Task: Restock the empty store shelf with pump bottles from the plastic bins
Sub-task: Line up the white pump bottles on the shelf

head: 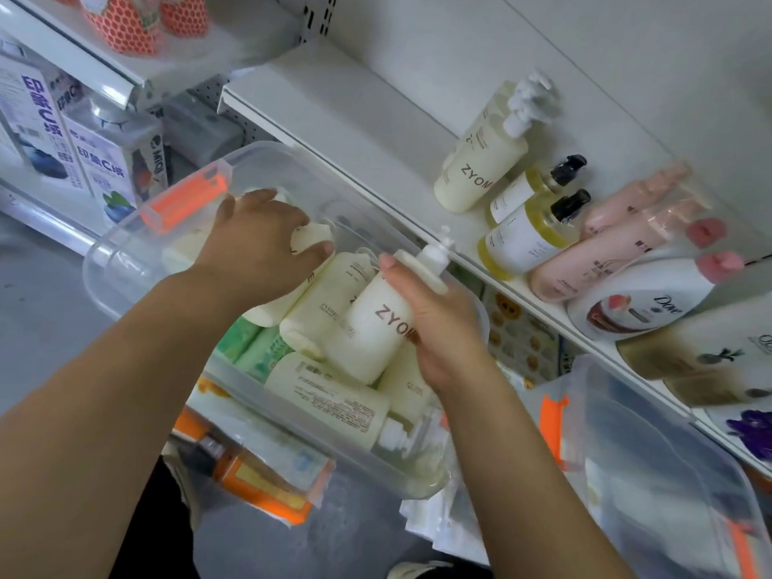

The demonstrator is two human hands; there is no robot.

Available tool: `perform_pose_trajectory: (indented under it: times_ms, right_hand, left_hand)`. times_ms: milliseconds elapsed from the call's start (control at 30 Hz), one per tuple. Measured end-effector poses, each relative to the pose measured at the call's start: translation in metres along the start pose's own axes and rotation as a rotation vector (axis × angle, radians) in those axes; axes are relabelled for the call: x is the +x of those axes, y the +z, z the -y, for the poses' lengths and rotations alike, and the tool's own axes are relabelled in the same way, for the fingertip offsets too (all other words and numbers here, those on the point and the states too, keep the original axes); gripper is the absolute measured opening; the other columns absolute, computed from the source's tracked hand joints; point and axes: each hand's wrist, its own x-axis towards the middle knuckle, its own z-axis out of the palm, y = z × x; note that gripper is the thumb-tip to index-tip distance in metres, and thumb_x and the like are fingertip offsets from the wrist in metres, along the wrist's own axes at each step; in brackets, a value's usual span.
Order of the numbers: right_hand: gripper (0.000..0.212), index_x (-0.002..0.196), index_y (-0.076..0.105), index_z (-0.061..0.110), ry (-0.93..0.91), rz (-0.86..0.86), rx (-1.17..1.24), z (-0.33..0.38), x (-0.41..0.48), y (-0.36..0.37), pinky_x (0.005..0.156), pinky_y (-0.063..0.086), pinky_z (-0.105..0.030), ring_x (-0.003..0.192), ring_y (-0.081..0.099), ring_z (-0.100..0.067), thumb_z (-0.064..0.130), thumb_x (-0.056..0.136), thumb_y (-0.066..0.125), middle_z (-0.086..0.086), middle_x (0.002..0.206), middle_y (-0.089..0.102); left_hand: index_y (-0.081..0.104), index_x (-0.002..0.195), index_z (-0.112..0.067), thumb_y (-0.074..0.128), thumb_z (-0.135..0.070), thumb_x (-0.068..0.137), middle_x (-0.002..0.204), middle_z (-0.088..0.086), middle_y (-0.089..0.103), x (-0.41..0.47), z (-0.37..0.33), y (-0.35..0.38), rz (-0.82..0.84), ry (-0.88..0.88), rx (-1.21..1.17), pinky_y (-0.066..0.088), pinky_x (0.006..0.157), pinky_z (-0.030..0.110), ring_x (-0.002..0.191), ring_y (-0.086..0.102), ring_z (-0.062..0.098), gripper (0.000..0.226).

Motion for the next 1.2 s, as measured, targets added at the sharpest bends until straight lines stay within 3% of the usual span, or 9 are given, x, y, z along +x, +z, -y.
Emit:
perform_pose_trajectory:
  times_ms: [133, 300, 400, 500, 633, 800, 933, 1067, 1200]
  right_hand:
    - [0.058, 0.116, 0.065, 0.011, -0.134, -0.162, -0.006, 0.035, 0.024, -0.021, 0.068, 0.062, -0.035, 0.081, 0.077, -0.019, 0.031, 0.070, 0.093, -0.005, 0.098, 0.077]
    - [0.069, 0.124, 0.059, 0.022, -0.303, -0.211, 0.026, 0.073, 0.063, -0.038, 0.082, 0.061, -0.040, 0.097, 0.074, -0.013, 0.025, 0.066, 0.095, 0.005, 0.111, 0.075]
    - [0.071, 0.129, 0.052, 0.020, -0.374, -0.247, 0.105, 0.085, 0.084, -0.035, 0.082, 0.060, -0.036, 0.101, 0.072, -0.013, 0.018, 0.070, 0.093, 0.003, 0.115, 0.072]
    - [0.076, 0.131, 0.045, 0.021, -0.408, -0.291, 0.094, 0.089, 0.103, -0.031, 0.095, 0.058, -0.042, 0.108, 0.068, -0.015, 0.018, 0.071, 0.092, 0.001, 0.123, 0.066]
    - [0.082, 0.134, 0.042, 0.022, -0.434, -0.326, 0.052, 0.081, 0.120, -0.027, 0.099, 0.056, -0.043, 0.113, 0.064, -0.015, 0.022, 0.069, 0.093, 0.001, 0.129, 0.061]
    - [0.081, 0.133, 0.041, 0.025, -0.495, -0.392, -0.010, 0.069, 0.128, -0.022, 0.098, 0.054, -0.032, 0.111, 0.063, -0.012, 0.024, 0.069, 0.092, 0.007, 0.125, 0.060]
    - [0.073, 0.133, 0.046, 0.017, -0.427, -0.388, -0.176, 0.042, 0.132, -0.024, 0.088, 0.044, -0.021, 0.111, 0.060, -0.013, 0.024, 0.075, 0.089, 0.004, 0.125, 0.060]
    - [0.067, 0.132, 0.055, 0.012, -0.426, -0.434, -0.302, 0.025, 0.137, -0.027, 0.085, 0.048, -0.021, 0.111, 0.065, -0.016, 0.033, 0.077, 0.087, 0.000, 0.122, 0.068]
    - [0.072, 0.133, 0.055, 0.012, -0.438, -0.482, -0.359, 0.022, 0.137, -0.025, 0.093, 0.053, -0.028, 0.110, 0.065, -0.018, 0.042, 0.076, 0.087, -0.001, 0.120, 0.068]
  left_hand:
    - [0.050, 0.136, -0.032, 0.039, -0.077, 0.082, 0.146, -0.003, 0.048, 0.001, -0.006, 0.007, 0.058, 0.017, 0.194, 0.015, 0.113, 0.052, 0.143, 0.019, 0.026, 0.072]
    - [0.042, 0.141, -0.038, 0.044, -0.073, 0.084, 0.149, -0.006, 0.043, 0.004, -0.005, 0.009, 0.068, 0.014, 0.256, 0.014, 0.111, 0.049, 0.143, 0.014, 0.025, 0.067]
    - [0.041, 0.141, -0.039, 0.048, -0.070, 0.085, 0.149, -0.006, 0.043, 0.003, -0.004, 0.009, 0.062, 0.019, 0.252, 0.014, 0.112, 0.048, 0.143, 0.014, 0.026, 0.065]
    - [0.041, 0.142, -0.039, 0.049, -0.068, 0.085, 0.149, -0.007, 0.043, 0.004, -0.003, 0.009, 0.053, 0.026, 0.240, 0.012, 0.113, 0.048, 0.143, 0.014, 0.025, 0.064]
    - [0.040, 0.142, -0.040, 0.047, -0.068, 0.086, 0.149, -0.010, 0.044, 0.006, -0.002, 0.010, 0.052, 0.034, 0.234, 0.009, 0.113, 0.049, 0.144, 0.013, 0.025, 0.063]
    - [0.042, 0.141, -0.039, 0.047, -0.067, 0.087, 0.148, -0.009, 0.045, 0.007, -0.001, 0.011, 0.047, 0.030, 0.216, 0.010, 0.113, 0.051, 0.143, 0.014, 0.025, 0.061]
    - [0.042, 0.142, -0.038, 0.047, -0.066, 0.088, 0.149, -0.008, 0.045, 0.006, -0.002, 0.010, 0.044, 0.029, 0.211, 0.011, 0.113, 0.050, 0.143, 0.014, 0.026, 0.061]
    - [0.039, 0.144, -0.039, 0.044, -0.067, 0.089, 0.150, -0.009, 0.043, 0.004, -0.002, 0.009, 0.058, 0.027, 0.225, 0.009, 0.115, 0.051, 0.144, 0.012, 0.025, 0.062]
    - [0.037, 0.145, -0.039, 0.044, -0.066, 0.089, 0.150, -0.010, 0.042, 0.002, -0.001, 0.007, 0.072, 0.033, 0.217, 0.007, 0.116, 0.051, 0.145, 0.011, 0.025, 0.062]
